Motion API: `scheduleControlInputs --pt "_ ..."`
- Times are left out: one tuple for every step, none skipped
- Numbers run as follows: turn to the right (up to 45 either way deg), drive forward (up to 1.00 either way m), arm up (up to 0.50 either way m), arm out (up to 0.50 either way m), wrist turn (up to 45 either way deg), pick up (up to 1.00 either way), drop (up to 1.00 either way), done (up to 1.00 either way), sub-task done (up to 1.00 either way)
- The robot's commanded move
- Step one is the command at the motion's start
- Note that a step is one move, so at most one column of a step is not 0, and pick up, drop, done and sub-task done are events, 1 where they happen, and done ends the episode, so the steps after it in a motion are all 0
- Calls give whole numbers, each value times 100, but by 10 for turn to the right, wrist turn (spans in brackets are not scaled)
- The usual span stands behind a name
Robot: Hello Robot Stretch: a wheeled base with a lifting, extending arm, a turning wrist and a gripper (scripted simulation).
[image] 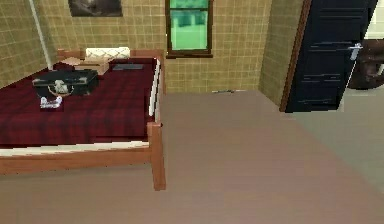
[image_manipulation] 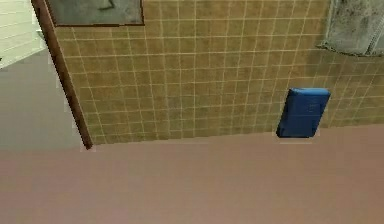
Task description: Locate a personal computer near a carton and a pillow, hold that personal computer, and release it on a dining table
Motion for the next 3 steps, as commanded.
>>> scheduleControlInputs --pt "90 0 0 0 0 0 0 0 0" --pt "0 100 0 0 0 0 0 0 0" --pt "30 0 0 0 0 0 0 0 0"
